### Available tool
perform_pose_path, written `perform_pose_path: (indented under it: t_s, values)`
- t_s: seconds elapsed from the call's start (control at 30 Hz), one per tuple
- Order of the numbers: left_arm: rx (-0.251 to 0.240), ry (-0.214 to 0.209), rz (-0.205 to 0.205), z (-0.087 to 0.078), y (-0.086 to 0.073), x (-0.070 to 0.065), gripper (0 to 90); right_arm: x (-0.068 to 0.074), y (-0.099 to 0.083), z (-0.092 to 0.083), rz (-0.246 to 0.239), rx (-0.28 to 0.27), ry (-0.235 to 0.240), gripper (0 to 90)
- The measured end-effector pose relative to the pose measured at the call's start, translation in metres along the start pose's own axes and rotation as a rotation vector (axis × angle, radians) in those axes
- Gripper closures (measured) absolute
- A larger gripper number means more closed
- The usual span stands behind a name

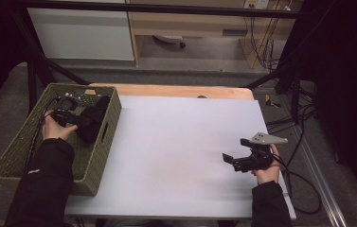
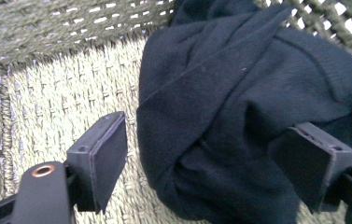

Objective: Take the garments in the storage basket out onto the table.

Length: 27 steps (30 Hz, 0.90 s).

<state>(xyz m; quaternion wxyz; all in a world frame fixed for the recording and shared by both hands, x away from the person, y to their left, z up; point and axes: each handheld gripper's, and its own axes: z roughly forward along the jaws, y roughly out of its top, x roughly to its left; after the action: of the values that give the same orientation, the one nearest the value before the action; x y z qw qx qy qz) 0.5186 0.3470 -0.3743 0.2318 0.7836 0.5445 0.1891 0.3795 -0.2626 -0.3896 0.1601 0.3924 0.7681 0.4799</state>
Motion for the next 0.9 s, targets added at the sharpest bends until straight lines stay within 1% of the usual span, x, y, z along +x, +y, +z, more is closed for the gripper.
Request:
perform_pose_path:
  t_s: [0.1, 0.13, 0.2, 0.23, 0.37, 0.4, 0.47, 0.5, 0.53, 0.57, 0.6, 0.63, 0.67, 0.7, 0.73, 0.77, 0.8, 0.9]
  values:
    - [0.003, -0.044, -0.013, 0.008, -0.001, 0.0, 17.0, 0.0, 0.0, 0.0, 0.002, 0.002, 0.002, 0.3]
    - [0.012, -0.055, -0.016, 0.013, -0.001, 0.0, 16.1, 0.0, 0.0, 0.0, 0.001, 0.002, 0.003, 0.3]
    - [0.015, -0.056, -0.017, 0.015, 0.0, 0.0, 15.5, 0.0, 0.0, 0.0, 0.0, 0.002, 0.002, 0.3]
    - [0.02, -0.063, -0.024, 0.017, -0.001, 0.001, 14.9, 0.0, 0.0, 0.0, 0.003, 0.003, 0.002, 0.3]
    - [0.05, -0.085, -0.067, 0.025, -0.003, 0.004, 11.8, 0.0, 0.0, 0.0, 0.001, 0.001, 0.002, 0.3]
    - [0.062, -0.095, -0.084, 0.026, -0.004, 0.006, 11.8, 0.0, 0.0, 0.0, 0.001, 0.001, 0.002, 0.3]
    - [0.074, -0.105, -0.098, 0.027, -0.005, 0.007, 12.0, 0.0, 0.0, 0.0, 0.001, 0.003, 0.004, 0.3]
    - [0.08, -0.104, -0.1, 0.028, -0.005, 0.007, 12.0, 0.0, 0.0, 0.0, 0.001, 0.003, 0.004, 0.3]
    - [0.086, -0.112, -0.097, 0.028, -0.006, 0.007, 12.2, 0.0, 0.0, 0.001, 0.0, 0.002, 0.004, 0.3]
    - [0.089, -0.116, -0.095, 0.029, -0.006, 0.006, 15.0, 0.0, 0.0, 0.001, -0.002, 0.003, 0.005, 0.3]
    - [0.095, -0.113, -0.088, 0.029, -0.006, 0.005, 19.9, 0.0, 0.0, 0.0, 0.001, 0.004, 0.004, 0.3]
    - [0.099, -0.114, -0.081, 0.029, -0.006, 0.005, 19.9, 0.0, 0.0, 0.0, 0.001, 0.004, 0.004, 0.3]
    - [0.102, -0.123, -0.072, 0.028, -0.006, 0.004, 21.8, 0.0, 0.0, 0.0, 0.002, 0.001, 0.003, 0.4]
    - [0.105, -0.125, -0.067, 0.028, -0.006, 0.003, 27.5, 0.0, 0.0, 0.0, 0.001, 0.0, 0.003, 0.3]
    - [0.111, -0.126, -0.061, 0.027, -0.006, 0.002, 29.4, 0.0, 0.0, -0.001, 0.002, 0.001, 0.004, 0.3]
    - [0.113, -0.128, -0.06, 0.027, -0.006, 0.002, 34.0, 0.0, 0.0, -0.001, 0.003, 0.001, 0.004, 0.3]
    - [0.116, -0.126, -0.057, 0.026, -0.005, 0.001, 36.0, 0.0, 0.0, 0.0, 0.001, 0.0, 0.003, 0.3]
    - [0.122, -0.109, -0.042, 0.024, -0.004, -0.002, 46.3, 0.0, 0.0, 0.0, 0.001, 0.001, 0.003, 0.3]
